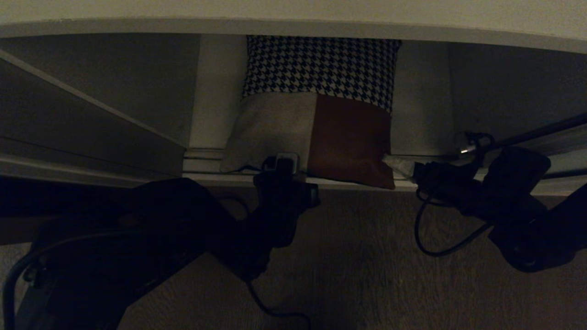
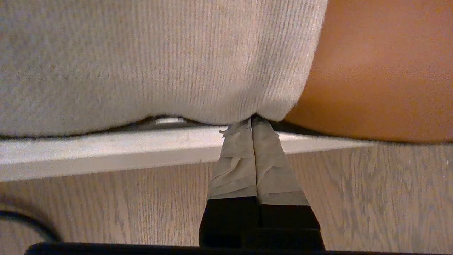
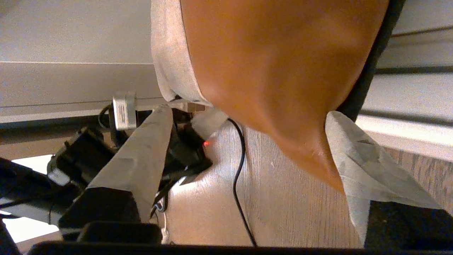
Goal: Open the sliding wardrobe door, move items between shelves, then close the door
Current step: Place the pillow on the lower shelf
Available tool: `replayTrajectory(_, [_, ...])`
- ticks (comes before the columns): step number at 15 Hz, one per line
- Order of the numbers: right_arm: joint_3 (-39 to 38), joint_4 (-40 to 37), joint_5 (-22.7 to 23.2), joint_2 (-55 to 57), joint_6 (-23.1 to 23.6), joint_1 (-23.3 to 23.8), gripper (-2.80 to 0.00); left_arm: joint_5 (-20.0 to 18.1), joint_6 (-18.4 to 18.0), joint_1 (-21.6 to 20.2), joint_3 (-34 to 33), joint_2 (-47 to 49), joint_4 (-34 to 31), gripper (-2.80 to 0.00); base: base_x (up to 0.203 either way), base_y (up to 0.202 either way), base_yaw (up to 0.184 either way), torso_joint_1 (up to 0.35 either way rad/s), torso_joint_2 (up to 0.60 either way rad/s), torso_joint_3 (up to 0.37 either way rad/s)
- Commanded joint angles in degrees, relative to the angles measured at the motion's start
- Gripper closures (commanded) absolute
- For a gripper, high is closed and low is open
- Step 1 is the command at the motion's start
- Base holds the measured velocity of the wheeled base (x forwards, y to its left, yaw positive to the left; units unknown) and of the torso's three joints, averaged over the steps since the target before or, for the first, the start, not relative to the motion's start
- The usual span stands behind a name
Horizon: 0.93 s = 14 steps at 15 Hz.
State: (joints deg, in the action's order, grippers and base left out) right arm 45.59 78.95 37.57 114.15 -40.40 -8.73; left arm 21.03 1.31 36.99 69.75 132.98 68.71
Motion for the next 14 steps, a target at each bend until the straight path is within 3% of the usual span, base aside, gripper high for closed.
replayTrajectory(1, [-1.5,0.5,0.2,-1.1,-0.2,0.0,-2.8,0.2,-0.1,0.0,2.1,0.7,0.3,0.0,0.0,0.0,0.0,0.0,0.0,0.0])
replayTrajectory(10, [-5.9,-5.1,0.6,-9.8,-0.1,-1.0,-2.8,1.5,-5.1,-0.5,9.7,2.6,0.4,0.0,0.0,0.0,0.0,0.0,0.0,0.0])
replayTrajectory(14, [-8.4,-5.1,0.7,-10.4,-0.1,-1.4,-2.8,1.5,-5.9,-0.5,9.8,0.7,0.3,0.0,0.0,0.0,0.0,0.0,0.0,0.0])
